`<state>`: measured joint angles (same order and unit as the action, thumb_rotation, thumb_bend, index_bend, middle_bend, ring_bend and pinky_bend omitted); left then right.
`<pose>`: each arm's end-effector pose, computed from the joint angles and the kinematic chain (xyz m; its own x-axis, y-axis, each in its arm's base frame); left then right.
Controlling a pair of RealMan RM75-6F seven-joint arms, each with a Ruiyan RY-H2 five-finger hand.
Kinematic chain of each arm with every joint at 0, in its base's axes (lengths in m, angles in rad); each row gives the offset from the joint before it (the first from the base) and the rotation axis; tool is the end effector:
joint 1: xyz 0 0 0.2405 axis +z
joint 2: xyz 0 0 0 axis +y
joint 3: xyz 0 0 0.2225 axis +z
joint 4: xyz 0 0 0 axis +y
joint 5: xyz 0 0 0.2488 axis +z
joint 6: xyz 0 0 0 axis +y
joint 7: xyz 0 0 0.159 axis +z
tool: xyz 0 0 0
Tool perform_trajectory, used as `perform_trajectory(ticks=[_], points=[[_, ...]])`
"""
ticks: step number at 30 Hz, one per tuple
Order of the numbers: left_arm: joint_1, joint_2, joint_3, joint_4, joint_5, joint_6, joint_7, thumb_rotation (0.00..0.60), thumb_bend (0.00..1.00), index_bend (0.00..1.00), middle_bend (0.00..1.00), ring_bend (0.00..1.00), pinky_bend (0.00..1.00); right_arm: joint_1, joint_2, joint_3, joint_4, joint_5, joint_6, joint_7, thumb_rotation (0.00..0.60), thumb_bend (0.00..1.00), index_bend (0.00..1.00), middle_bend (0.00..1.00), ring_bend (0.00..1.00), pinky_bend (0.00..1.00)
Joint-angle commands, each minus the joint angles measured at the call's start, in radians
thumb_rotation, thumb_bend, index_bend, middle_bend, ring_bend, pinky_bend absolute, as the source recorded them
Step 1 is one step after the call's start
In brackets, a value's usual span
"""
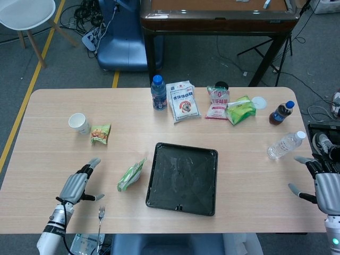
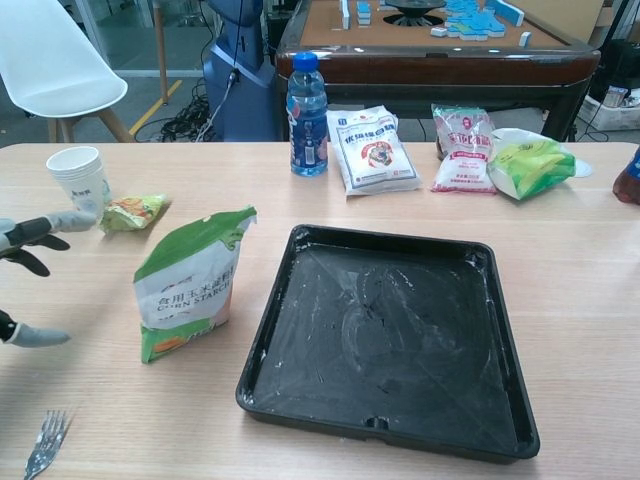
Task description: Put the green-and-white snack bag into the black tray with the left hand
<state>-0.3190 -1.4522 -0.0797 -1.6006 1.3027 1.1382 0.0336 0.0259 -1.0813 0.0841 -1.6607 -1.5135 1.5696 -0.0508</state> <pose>-0.2197 0.2452 -0.0320 0.1119 0.3207 0.9406 0.9933 -0.0642 -0.0963 -0.2902 -0.1867 0.1318 0.4315 0.0911 0.8975 -0.9020 0.0303 0.4306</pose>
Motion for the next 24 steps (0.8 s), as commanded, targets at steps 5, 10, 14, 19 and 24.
perform_trajectory(ticks=[5,10,14,19,24], points=[[-0.029,-0.074,-0.017,0.022,-0.033,-0.018,0.022,0.600,0.09,0.00,0.04,0.12,0.23,-0.010,-0.002,0.001,0.008,0.008,0.011,0.007,0.600,0.01,0.30,0.35,0.19,0.24],[-0.047,-0.129,-0.029,0.050,-0.065,-0.037,0.030,0.600,0.09,0.00,0.04,0.13,0.24,-0.014,-0.002,0.003,0.015,0.012,0.014,0.016,0.600,0.01,0.30,0.35,0.19,0.24],[-0.066,-0.163,-0.043,0.077,-0.089,-0.055,0.039,0.600,0.09,0.00,0.04,0.14,0.24,-0.018,0.000,0.004,0.018,0.018,0.017,0.021,0.600,0.01,0.30,0.35,0.19,0.24],[-0.097,-0.211,-0.058,0.112,-0.116,-0.087,0.055,0.600,0.09,0.00,0.05,0.14,0.26,-0.021,-0.001,0.004,0.024,0.020,0.018,0.027,0.600,0.01,0.30,0.35,0.19,0.24],[-0.130,-0.271,-0.086,0.170,-0.136,-0.106,0.049,0.600,0.09,0.00,0.06,0.15,0.28,-0.023,0.000,0.005,0.029,0.022,0.017,0.033,0.600,0.01,0.30,0.35,0.19,0.24]])
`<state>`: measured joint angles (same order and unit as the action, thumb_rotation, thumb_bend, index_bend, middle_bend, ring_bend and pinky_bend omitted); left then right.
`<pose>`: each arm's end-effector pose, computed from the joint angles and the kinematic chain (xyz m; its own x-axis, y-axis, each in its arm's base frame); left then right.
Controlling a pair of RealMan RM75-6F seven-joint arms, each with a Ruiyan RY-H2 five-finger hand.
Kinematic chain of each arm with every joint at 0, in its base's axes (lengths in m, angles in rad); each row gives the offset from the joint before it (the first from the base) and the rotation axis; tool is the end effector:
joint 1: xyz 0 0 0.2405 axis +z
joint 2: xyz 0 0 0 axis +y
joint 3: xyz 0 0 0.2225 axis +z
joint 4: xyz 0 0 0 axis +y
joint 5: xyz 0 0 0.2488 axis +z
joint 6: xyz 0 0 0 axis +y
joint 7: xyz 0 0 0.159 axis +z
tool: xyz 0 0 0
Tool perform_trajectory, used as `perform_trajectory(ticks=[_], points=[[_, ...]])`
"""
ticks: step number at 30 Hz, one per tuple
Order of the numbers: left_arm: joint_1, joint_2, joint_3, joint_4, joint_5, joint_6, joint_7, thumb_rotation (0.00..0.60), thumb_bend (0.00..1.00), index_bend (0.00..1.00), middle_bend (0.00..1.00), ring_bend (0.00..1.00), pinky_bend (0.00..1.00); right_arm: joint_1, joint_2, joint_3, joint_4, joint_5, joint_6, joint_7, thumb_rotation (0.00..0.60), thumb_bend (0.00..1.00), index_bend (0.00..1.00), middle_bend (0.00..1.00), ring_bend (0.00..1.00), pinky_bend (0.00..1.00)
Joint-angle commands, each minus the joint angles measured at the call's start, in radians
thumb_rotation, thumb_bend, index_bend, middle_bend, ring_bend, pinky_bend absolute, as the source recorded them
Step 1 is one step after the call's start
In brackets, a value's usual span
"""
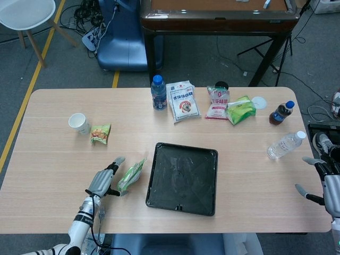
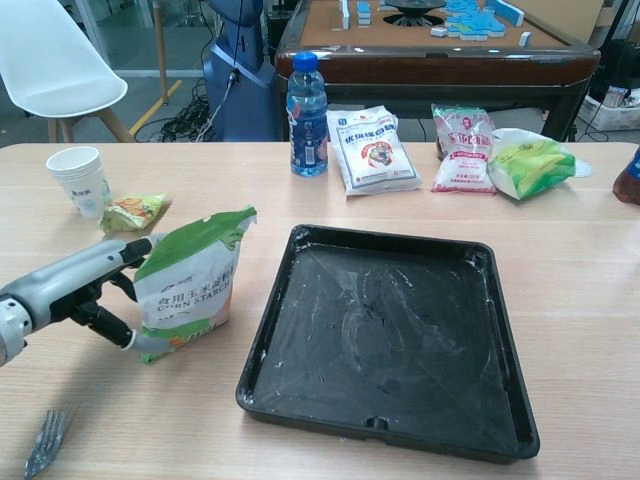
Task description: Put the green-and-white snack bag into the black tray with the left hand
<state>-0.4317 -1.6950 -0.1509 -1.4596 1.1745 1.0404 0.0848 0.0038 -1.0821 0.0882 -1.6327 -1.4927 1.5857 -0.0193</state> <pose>-0.1747 0.2714 -0.0945 0.0281 0.3853 0.9224 0.9985 -0.0551 -0.0074 -0.3021 -0.1808 0.1389 0.4296 0.1029 0.8971 -0.9028 0.0708 0.4242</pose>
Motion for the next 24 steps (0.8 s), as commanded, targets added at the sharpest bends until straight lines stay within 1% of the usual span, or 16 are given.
perform_trajectory(ticks=[1,4,6,10,12,15,19,24], points=[[-0.023,-0.037,-0.018,0.040,-0.008,-0.010,-0.005,0.600,0.09,0.00,0.06,0.16,0.28,-0.002,0.001,0.001,0.002,0.001,0.001,0.003,0.600,0.01,0.30,0.35,0.19,0.24],[-0.038,-0.068,-0.029,0.079,-0.007,-0.010,-0.009,0.600,0.09,0.00,0.08,0.17,0.30,-0.005,0.002,0.001,0.006,0.005,0.003,0.007,0.600,0.01,0.30,0.35,0.19,0.24],[-0.043,-0.090,-0.037,0.105,-0.005,0.000,-0.015,0.600,0.09,0.03,0.12,0.20,0.33,-0.007,0.002,0.001,0.008,0.007,0.003,0.010,0.600,0.01,0.30,0.35,0.19,0.24],[-0.055,-0.135,-0.044,0.169,0.004,0.016,-0.021,0.600,0.09,0.12,0.20,0.29,0.40,-0.011,0.002,0.001,0.013,0.011,0.004,0.017,0.600,0.01,0.30,0.35,0.19,0.24],[-0.061,-0.152,-0.042,0.198,0.009,0.017,-0.019,0.600,0.09,0.18,0.24,0.32,0.44,-0.011,0.003,0.002,0.015,0.012,0.004,0.018,0.600,0.01,0.30,0.35,0.19,0.24],[-0.066,-0.169,-0.040,0.232,0.017,0.022,-0.021,0.600,0.09,0.25,0.28,0.34,0.46,-0.012,0.003,0.002,0.017,0.012,0.005,0.021,0.600,0.01,0.30,0.35,0.19,0.24],[-0.066,-0.192,-0.043,0.276,0.035,0.038,-0.062,0.600,0.10,0.33,0.33,0.38,0.51,-0.013,0.004,0.004,0.018,0.014,0.004,0.020,0.600,0.01,0.30,0.35,0.19,0.24],[-0.071,-0.211,-0.043,0.330,0.050,0.034,-0.107,0.600,0.15,0.44,0.45,0.48,0.61,-0.013,0.005,0.005,0.015,0.015,0.004,0.016,0.600,0.01,0.30,0.35,0.19,0.24]])
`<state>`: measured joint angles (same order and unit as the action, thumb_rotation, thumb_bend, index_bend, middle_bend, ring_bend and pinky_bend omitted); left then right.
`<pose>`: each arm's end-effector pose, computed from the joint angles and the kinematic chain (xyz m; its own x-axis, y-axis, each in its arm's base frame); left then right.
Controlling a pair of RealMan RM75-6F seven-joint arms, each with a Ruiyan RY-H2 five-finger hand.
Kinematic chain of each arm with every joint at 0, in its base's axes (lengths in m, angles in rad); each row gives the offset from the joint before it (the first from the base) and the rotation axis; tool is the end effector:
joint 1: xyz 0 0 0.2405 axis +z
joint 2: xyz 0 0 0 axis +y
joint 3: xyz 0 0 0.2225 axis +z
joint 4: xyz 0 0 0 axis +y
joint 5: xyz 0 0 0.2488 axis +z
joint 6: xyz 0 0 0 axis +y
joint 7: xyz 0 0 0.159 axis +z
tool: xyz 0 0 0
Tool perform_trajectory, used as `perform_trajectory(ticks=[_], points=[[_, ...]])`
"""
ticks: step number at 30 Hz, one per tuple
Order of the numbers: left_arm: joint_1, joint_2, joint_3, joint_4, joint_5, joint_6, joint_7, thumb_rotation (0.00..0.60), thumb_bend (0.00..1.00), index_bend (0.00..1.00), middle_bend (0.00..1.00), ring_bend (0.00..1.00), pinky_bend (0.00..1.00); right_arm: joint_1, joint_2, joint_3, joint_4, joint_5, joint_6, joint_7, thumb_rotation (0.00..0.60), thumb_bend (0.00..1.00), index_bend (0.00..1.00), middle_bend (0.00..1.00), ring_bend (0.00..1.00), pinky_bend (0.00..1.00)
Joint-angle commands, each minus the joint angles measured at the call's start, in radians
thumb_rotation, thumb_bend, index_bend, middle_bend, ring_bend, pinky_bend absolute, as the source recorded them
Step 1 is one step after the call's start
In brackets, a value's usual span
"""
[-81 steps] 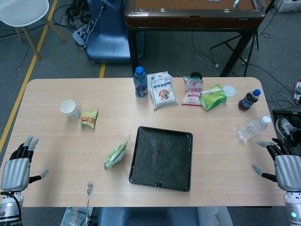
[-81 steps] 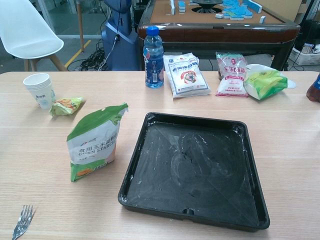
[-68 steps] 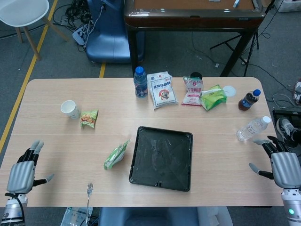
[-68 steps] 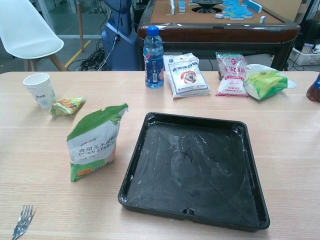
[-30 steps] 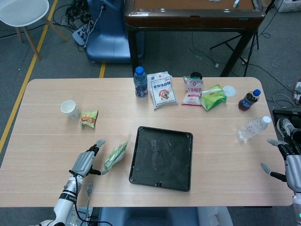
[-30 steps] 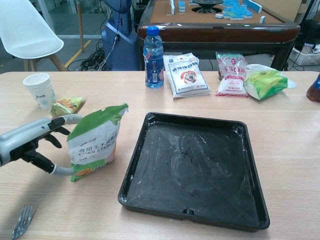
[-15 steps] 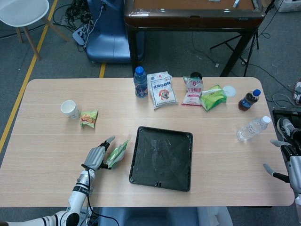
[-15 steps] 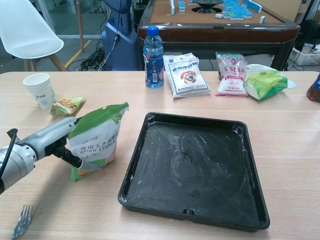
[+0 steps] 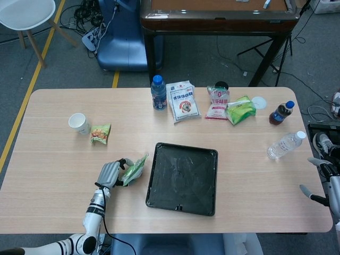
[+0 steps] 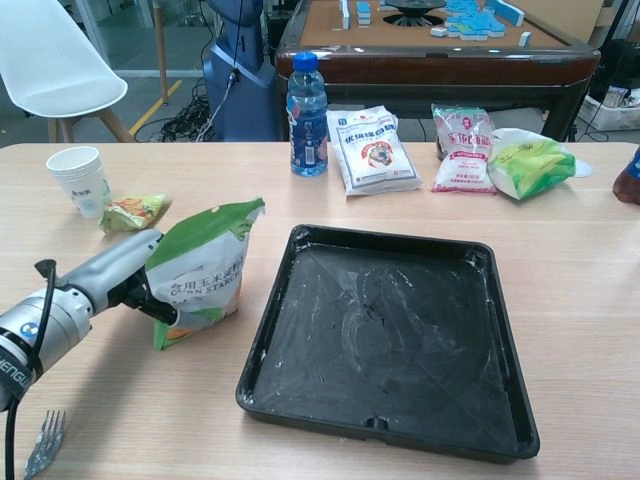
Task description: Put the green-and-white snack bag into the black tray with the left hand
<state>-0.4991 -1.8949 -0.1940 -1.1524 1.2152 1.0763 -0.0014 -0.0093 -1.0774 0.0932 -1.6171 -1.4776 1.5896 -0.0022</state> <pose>-0.1760 0.3033 -0.1197 0.0361 0.2855 0.9577 0.9974 -0.0706 -0.0165 -0.3098 -0.1776 0.1445 0.4340 0.1074 0.8945 -0.9000 0.0970 0.4250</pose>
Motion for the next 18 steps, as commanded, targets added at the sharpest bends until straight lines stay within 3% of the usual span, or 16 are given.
perform_trajectory(ticks=[1,10,18], points=[[-0.005,-0.014,-0.002,0.034,0.011,-0.006,-0.035,0.600,0.16,0.46,0.47,0.50,0.62,0.000,0.001,0.001,-0.002,0.000,0.001,-0.003,0.600,0.01,0.30,0.35,0.19,0.24],[-0.031,0.000,0.006,0.119,0.098,-0.011,-0.204,0.600,0.35,0.61,0.68,0.67,0.76,-0.004,0.005,0.005,-0.015,-0.001,0.012,-0.012,0.600,0.01,0.30,0.35,0.19,0.24],[-0.099,0.141,0.066,0.104,0.285,0.013,-0.307,0.600,0.41,0.63,0.71,0.69,0.78,0.000,0.003,0.009,-0.024,-0.010,0.015,-0.022,0.600,0.01,0.31,0.35,0.19,0.24]])
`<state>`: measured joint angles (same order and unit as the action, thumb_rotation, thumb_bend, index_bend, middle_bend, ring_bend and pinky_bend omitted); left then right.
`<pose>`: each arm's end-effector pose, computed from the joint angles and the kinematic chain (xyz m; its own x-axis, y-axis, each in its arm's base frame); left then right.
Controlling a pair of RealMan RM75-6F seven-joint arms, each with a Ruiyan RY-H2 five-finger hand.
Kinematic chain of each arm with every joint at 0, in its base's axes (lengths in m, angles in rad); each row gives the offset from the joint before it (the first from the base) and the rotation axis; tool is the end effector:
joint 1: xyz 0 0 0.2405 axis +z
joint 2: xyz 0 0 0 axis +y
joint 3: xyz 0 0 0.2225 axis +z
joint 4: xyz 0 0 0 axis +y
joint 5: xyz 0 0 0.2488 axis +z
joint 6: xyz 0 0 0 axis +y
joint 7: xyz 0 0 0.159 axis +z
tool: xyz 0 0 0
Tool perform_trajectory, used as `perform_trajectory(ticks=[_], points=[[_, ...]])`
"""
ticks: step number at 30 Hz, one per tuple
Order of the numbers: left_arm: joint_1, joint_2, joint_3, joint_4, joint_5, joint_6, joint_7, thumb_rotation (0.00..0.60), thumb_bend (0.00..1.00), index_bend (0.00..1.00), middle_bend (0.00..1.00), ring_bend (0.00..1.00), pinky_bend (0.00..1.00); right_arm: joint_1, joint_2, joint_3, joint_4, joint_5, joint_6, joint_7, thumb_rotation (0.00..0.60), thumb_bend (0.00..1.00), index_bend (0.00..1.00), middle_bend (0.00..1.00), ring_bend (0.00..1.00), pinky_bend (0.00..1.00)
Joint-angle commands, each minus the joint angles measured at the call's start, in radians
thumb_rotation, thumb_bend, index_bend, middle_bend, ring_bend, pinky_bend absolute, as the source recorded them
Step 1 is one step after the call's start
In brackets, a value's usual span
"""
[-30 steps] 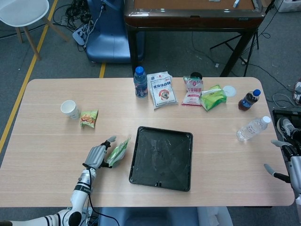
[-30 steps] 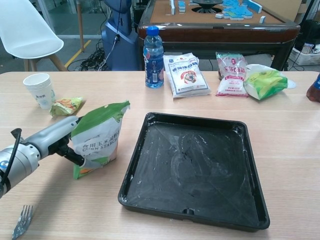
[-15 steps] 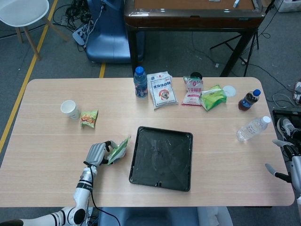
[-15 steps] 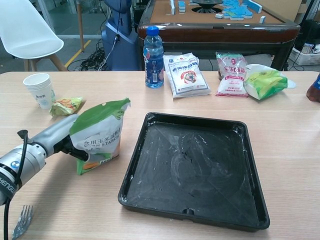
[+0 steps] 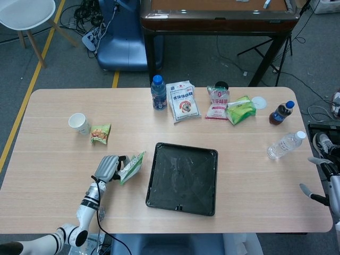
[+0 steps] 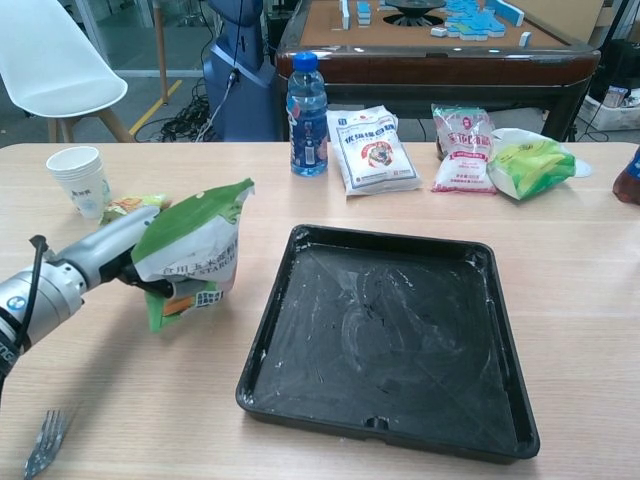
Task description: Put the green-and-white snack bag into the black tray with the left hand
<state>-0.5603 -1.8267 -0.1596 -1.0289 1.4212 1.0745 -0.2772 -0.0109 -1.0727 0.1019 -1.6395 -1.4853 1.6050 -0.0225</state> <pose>-0.1872 0.3287 -0.0967 0.0554 0.2768 0.9593 0.9706 -0.2402 0.0133 -0.3028 -0.1790 0.1464 0.4364 0.1288 0.8905 -0.8994 0.0908 0.4276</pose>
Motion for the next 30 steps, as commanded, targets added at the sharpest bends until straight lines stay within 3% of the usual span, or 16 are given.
perform_trajectory(ticks=[1,6,14,27,30], points=[[-0.048,0.093,0.038,-0.032,0.098,0.017,-0.028,0.600,0.41,0.63,0.71,0.69,0.78,0.003,-0.002,0.000,-0.002,-0.005,-0.001,-0.004,0.600,0.01,0.31,0.35,0.19,0.24],[-0.102,0.188,0.053,-0.120,0.175,0.018,0.077,0.600,0.41,0.62,0.71,0.69,0.78,0.010,-0.010,0.002,-0.003,-0.012,-0.004,-0.008,0.600,0.01,0.31,0.35,0.19,0.24],[-0.183,0.264,0.066,-0.262,0.241,-0.040,0.394,0.600,0.41,0.62,0.71,0.69,0.78,0.017,-0.024,0.002,0.004,-0.024,-0.005,-0.004,0.600,0.01,0.31,0.35,0.19,0.24],[-0.222,0.178,0.055,-0.297,0.189,-0.118,1.142,0.600,0.43,0.62,0.72,0.69,0.78,0.006,-0.037,0.000,0.043,-0.028,0.015,0.047,0.600,0.01,0.31,0.35,0.19,0.24],[-0.224,0.167,0.052,-0.306,0.162,-0.132,1.258,0.600,0.43,0.62,0.72,0.69,0.78,0.003,-0.039,0.000,0.054,-0.025,0.016,0.060,0.600,0.01,0.31,0.35,0.19,0.24]])
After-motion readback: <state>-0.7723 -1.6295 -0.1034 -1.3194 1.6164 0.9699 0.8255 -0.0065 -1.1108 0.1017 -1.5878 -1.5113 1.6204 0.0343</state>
